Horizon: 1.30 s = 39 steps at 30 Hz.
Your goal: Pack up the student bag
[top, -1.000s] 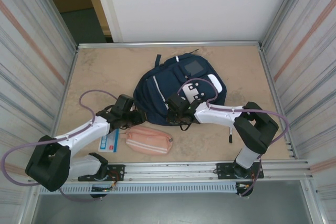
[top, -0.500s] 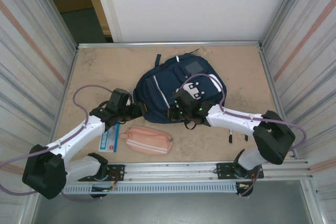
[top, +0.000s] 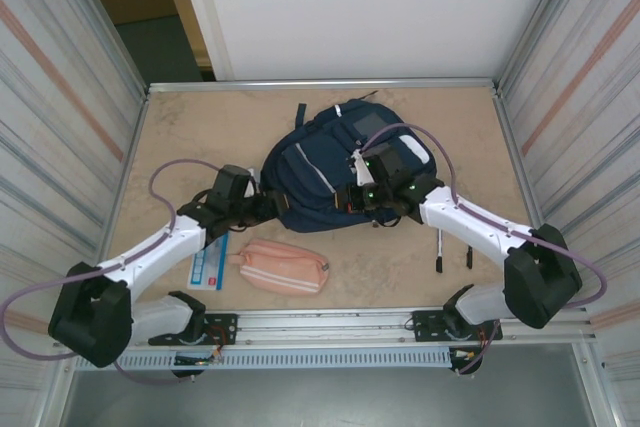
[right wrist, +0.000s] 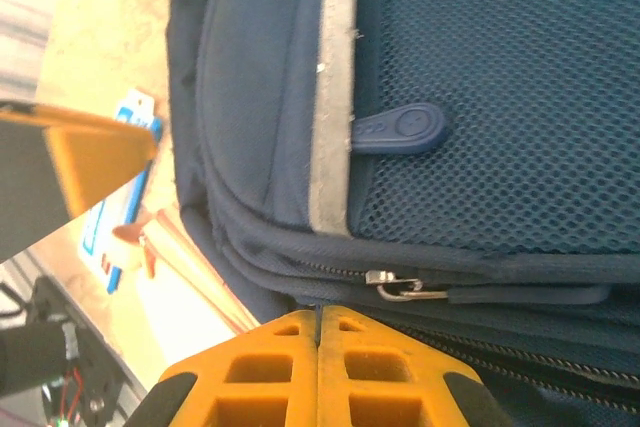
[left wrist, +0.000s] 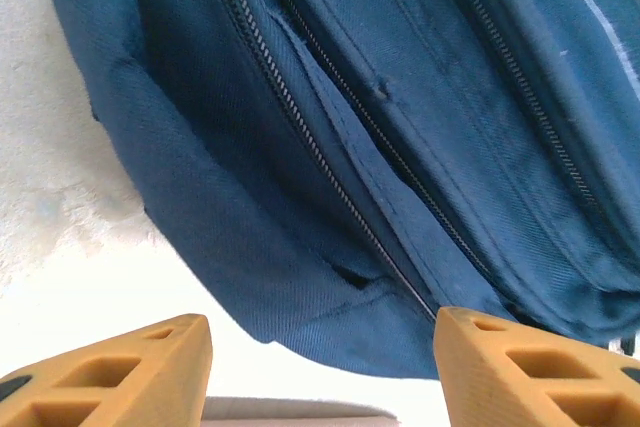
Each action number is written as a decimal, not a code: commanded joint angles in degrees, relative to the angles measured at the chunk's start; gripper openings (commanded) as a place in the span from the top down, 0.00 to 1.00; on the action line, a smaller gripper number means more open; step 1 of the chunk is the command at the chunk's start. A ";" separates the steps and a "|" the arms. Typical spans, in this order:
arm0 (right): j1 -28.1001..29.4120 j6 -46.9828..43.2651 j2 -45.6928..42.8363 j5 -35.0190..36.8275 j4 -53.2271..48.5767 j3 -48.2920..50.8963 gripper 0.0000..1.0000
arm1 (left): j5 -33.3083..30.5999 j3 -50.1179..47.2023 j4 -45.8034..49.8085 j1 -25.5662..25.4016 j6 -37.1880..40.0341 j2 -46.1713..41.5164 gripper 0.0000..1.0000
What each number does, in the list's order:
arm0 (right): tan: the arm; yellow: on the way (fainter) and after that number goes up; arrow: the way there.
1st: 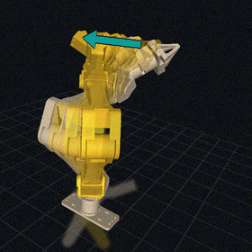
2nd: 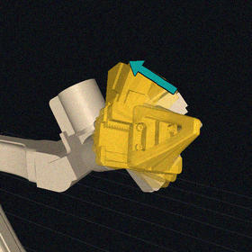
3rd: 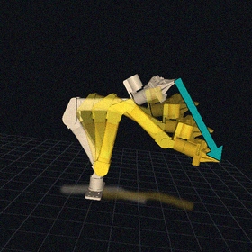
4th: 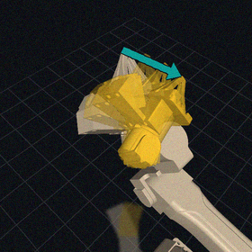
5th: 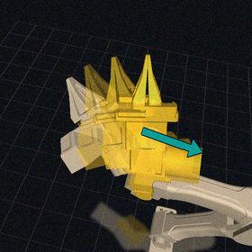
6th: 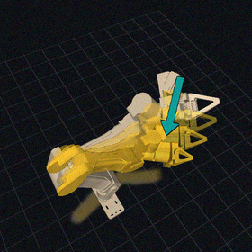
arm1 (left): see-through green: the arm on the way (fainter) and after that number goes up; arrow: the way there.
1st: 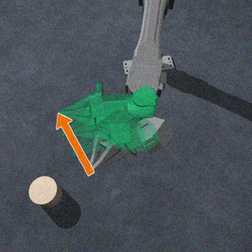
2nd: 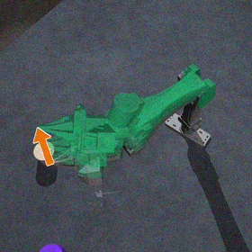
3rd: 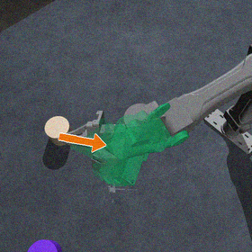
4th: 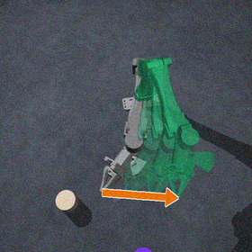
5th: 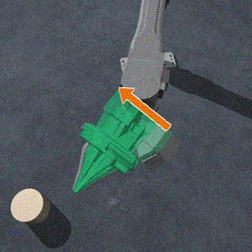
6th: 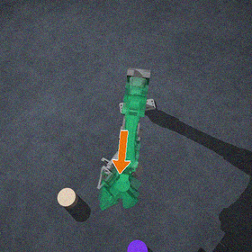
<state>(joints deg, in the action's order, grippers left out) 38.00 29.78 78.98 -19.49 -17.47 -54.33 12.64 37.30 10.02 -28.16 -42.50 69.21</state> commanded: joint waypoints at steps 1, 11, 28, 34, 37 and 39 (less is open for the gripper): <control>2.35 -7.76 1.09 -6.38 -2.36 -4.70 1.00 | 0.54 -2.32 -6.57 0.39 -0.40 4.29 0.40; 7.28 41.42 4.27 -7.40 1.33 2.25 1.00 | -2.83 -5.75 -18.35 -2.65 -3.07 14.42 0.47; 12.81 46.13 11.85 -2.65 13.35 -0.60 0.92 | 0.56 -2.44 -16.81 -4.53 0.41 16.07 0.45; 11.57 18.27 1.22 8.50 -7.61 -6.10 0.62 | 2.94 -4.75 -12.54 -4.64 2.17 6.41 0.44; 7.44 8.45 -5.46 13.62 -11.14 -5.08 0.57 | 2.76 -4.57 -10.43 -6.34 2.25 2.34 0.44; 3.39 4.54 -9.57 14.79 -12.31 -4.05 0.56 | 1.80 -3.11 -9.03 -8.88 2.88 1.12 0.43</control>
<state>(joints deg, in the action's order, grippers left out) 45.34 47.59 74.02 -10.79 -22.68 -58.13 13.93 33.10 -2.59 -34.44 -41.67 72.51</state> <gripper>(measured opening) 0.438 0.564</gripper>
